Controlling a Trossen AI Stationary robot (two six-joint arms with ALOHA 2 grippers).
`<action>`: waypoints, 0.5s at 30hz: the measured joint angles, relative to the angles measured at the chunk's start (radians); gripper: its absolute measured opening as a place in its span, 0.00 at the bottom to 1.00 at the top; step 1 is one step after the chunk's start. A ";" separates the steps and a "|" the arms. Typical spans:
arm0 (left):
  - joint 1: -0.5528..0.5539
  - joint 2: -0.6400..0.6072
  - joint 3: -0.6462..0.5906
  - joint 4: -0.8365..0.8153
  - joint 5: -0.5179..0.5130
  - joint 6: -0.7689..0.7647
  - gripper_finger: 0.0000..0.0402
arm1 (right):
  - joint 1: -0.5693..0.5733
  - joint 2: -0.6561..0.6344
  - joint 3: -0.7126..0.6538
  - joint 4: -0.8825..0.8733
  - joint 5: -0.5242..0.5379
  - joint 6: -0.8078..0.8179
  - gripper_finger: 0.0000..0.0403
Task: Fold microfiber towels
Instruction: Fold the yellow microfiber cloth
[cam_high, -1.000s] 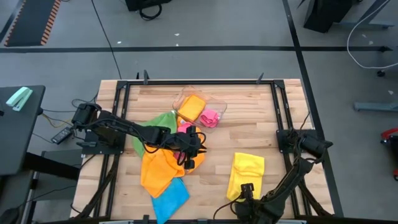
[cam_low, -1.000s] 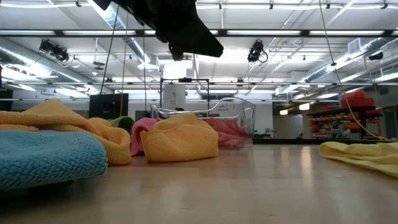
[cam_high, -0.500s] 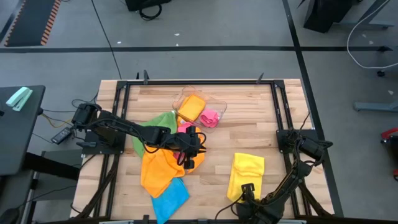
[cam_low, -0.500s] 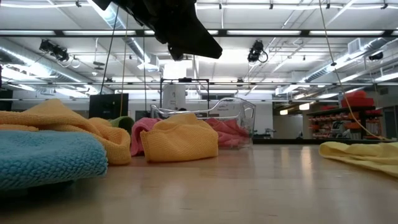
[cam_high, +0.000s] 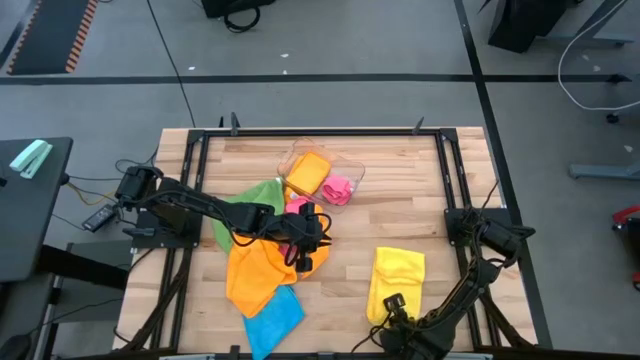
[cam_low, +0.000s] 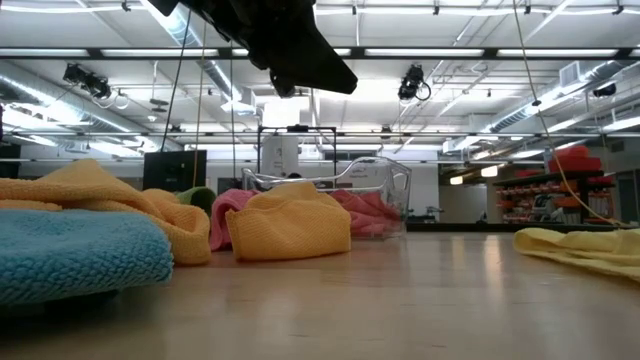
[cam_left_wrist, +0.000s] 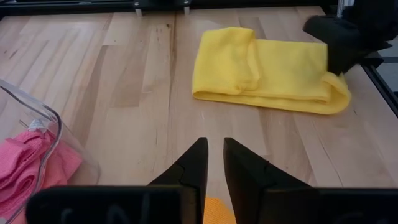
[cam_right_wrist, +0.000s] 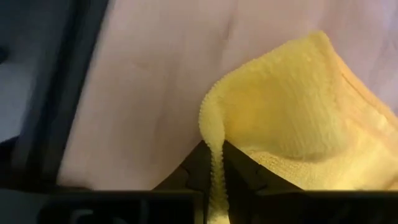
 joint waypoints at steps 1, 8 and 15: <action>0.000 0.000 0.000 0.000 0.000 0.000 0.14 | -0.001 0.001 0.010 0.021 -0.016 -0.029 0.09; 0.000 0.000 0.000 -0.001 0.000 -0.001 0.16 | 0.002 -0.003 0.087 0.163 -0.184 -0.195 0.09; 0.000 0.000 0.000 0.002 0.000 -0.001 0.14 | 0.005 -0.103 0.092 0.086 -0.160 -0.148 0.09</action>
